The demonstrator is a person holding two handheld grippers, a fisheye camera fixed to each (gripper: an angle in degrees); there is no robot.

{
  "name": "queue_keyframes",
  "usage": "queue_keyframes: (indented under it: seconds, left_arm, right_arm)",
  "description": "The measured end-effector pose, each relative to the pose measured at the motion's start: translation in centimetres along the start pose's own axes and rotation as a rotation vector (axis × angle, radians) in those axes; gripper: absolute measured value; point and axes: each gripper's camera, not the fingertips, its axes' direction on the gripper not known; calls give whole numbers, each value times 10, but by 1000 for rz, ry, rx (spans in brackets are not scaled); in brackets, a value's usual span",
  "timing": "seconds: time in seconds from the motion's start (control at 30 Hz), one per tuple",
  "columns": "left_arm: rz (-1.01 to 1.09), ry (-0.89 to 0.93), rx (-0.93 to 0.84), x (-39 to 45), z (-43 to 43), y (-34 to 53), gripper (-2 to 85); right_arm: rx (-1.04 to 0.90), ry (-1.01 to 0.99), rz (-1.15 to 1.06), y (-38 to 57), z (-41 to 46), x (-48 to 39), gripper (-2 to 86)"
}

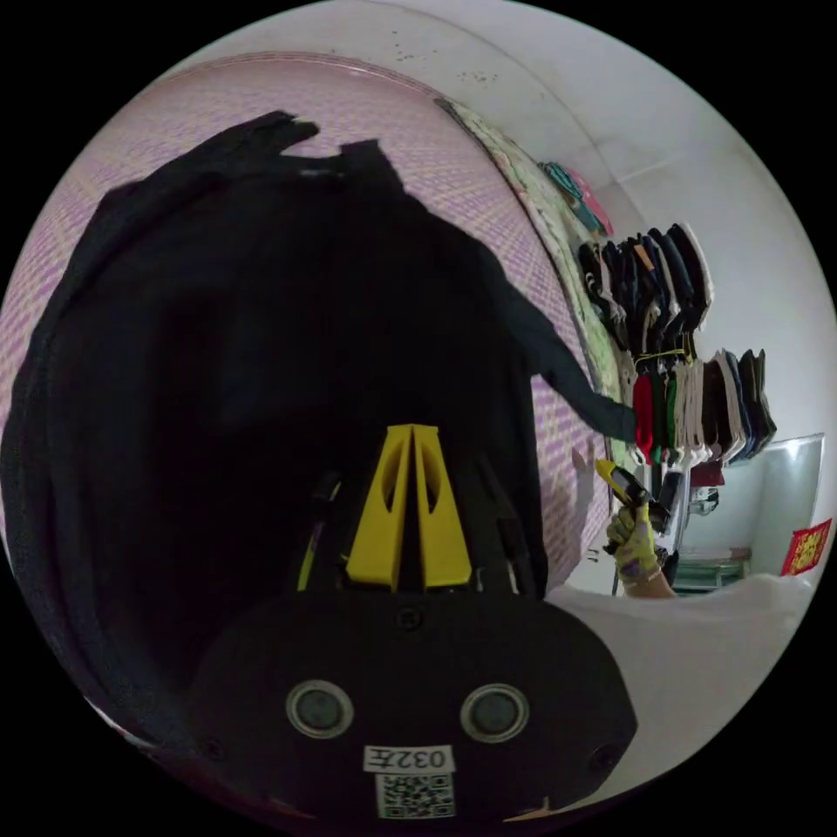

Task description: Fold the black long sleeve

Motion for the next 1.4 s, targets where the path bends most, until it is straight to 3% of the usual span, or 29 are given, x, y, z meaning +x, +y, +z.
queue_keyframes:
  seconds: [0.07, 0.17, 0.27, 0.47, 0.6, 0.73, 1.0, 1.07, 1.17, 1.4]
  left_arm:
    - [-42, -17, -32, -4, -16, 82, -9]
    - [-20, -81, -94, 7, -25, 164, -9]
    - [20, -97, -160, 18, -22, 218, -9]
    - [43, -215, -46, 40, -55, 261, -9]
    - [6, -202, 7, 34, -76, 277, -10]
    - [-11, -109, 32, 16, -88, 295, -7]
    - [203, 33, 9, 21, -94, 286, -11]
    - [311, 114, -58, 29, -83, 280, -11]
    - [441, 87, -177, 43, -59, 281, -14]
    - [596, 54, -319, 40, -29, 299, -10]
  right_arm:
    - [-275, -96, -284, 26, 54, -55, 53]
    - [-506, -203, -575, 73, 99, -116, 51]
    - [-638, -239, -756, 115, 124, -152, 50]
    - [-691, -127, -970, 157, 132, -175, 57]
    - [-635, -70, -854, 150, 120, -153, 83]
    - [-571, -106, -574, 131, 96, -98, 82]
    - [-538, -47, -391, 148, 76, -72, 84]
    - [-585, -35, -368, 159, 86, -73, 45]
    - [-606, 15, -365, 163, 93, -79, 0]
    - [-474, 175, -366, 150, 72, -91, -6]
